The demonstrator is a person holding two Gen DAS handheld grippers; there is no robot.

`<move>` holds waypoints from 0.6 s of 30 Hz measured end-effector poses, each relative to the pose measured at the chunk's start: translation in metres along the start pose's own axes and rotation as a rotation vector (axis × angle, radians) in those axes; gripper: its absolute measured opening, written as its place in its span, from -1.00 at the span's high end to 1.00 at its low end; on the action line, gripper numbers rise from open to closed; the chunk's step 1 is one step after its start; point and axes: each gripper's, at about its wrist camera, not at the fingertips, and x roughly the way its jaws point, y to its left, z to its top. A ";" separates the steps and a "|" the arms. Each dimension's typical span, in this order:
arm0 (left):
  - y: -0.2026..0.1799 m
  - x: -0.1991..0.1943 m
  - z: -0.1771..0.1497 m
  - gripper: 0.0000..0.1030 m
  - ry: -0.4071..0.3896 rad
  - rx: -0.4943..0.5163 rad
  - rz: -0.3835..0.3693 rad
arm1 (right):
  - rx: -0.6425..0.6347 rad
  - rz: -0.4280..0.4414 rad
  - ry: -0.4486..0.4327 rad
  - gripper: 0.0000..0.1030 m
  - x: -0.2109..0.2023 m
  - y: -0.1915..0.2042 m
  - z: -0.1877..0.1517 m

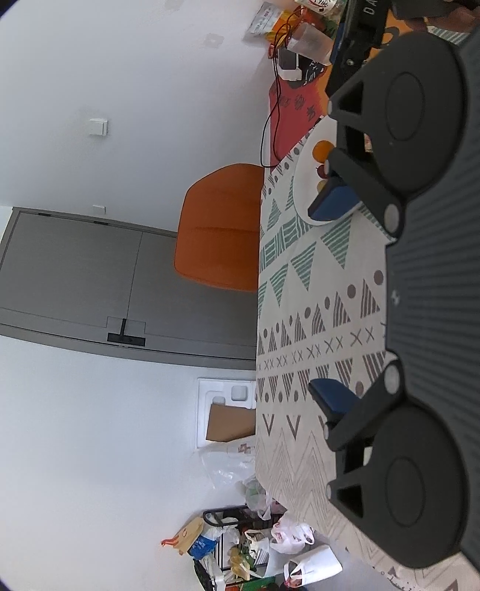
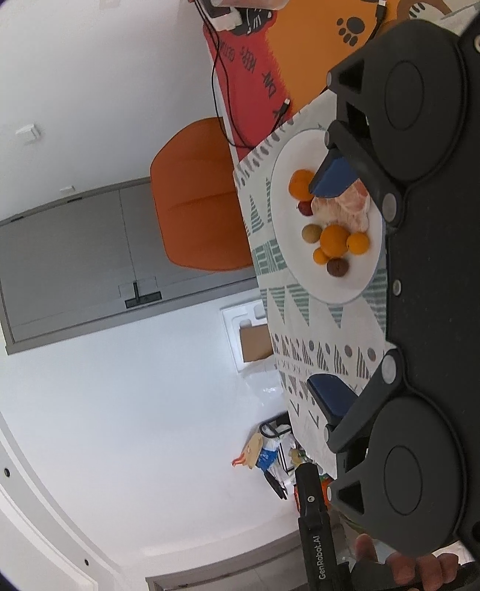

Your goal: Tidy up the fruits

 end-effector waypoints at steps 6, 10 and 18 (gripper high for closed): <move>0.014 -0.011 -0.001 -0.91 0.005 -0.020 0.035 | -0.010 0.022 0.005 -1.00 -0.005 0.011 0.003; 0.020 -0.017 -0.003 -0.96 0.014 -0.004 0.043 | -0.004 0.030 0.025 -1.00 -0.006 0.014 0.004; 0.036 -0.031 -0.008 -1.00 0.018 -0.001 0.084 | -0.010 0.036 0.052 -1.00 -0.008 0.024 -0.006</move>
